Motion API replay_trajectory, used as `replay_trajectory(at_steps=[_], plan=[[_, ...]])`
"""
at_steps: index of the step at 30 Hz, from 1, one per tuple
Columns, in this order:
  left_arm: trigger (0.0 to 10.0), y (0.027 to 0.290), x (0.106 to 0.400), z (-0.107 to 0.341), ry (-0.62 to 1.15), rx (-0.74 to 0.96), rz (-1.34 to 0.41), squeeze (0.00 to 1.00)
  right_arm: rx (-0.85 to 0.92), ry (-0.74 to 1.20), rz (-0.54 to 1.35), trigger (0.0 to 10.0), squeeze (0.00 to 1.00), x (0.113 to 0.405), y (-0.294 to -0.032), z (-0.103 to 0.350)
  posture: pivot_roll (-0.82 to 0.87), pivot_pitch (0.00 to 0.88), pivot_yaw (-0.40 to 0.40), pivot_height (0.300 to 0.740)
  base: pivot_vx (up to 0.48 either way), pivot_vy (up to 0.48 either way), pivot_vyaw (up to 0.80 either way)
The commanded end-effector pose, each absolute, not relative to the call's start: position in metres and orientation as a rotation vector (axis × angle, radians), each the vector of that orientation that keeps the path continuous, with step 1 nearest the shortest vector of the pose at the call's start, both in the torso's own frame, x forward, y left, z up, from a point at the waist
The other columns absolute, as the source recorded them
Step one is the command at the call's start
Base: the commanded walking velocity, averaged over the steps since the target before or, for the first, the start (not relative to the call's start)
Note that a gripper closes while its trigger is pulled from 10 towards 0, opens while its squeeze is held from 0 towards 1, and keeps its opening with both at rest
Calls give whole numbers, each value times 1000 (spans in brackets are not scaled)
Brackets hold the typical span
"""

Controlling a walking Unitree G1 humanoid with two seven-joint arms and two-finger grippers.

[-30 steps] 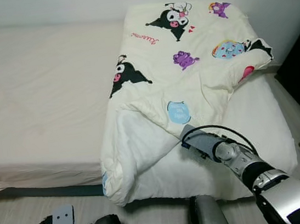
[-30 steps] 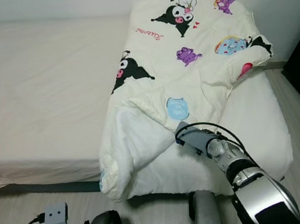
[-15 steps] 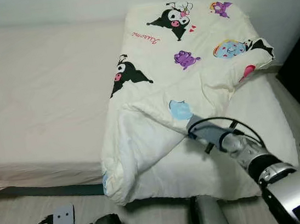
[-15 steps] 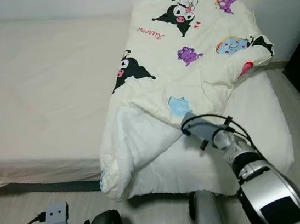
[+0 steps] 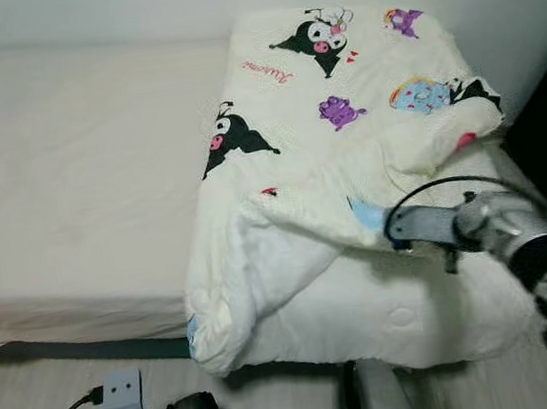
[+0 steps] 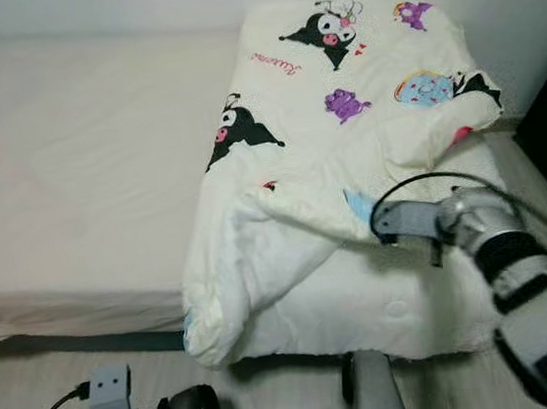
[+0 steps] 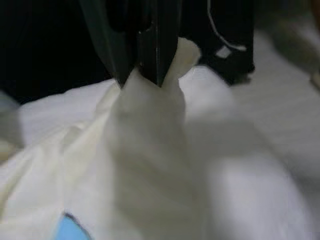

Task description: Clean up the room

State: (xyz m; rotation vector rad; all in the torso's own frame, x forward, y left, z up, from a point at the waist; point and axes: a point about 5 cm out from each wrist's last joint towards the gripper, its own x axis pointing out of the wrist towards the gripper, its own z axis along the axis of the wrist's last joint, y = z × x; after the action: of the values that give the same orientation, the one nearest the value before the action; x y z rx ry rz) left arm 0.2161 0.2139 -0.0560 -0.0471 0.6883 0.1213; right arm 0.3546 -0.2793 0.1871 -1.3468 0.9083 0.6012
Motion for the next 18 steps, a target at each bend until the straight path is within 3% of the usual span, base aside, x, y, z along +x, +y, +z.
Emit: replay_trajectory(at_steps=[1,4,11,18], plan=[[10000,194,183,-81,855,-71,76,0,-1338,936,673,0,0,344,-275,186,-204,201,-144,590,0,0,0],[10000,191,181,-82,863,-76,74,0,-1335,958,692,0,0,335,-276,190,-208,201,-148,590,0,0,0],[10000,176,165,-92,924,-101,65,0,-1274,1202,728,0,0,268,-309,200,-279,190,-191,590,0,0,0],[10000,174,164,-92,930,-107,67,0,-1274,1338,663,0,0,242,-335,190,-279,186,-189,590,0,0,0]])
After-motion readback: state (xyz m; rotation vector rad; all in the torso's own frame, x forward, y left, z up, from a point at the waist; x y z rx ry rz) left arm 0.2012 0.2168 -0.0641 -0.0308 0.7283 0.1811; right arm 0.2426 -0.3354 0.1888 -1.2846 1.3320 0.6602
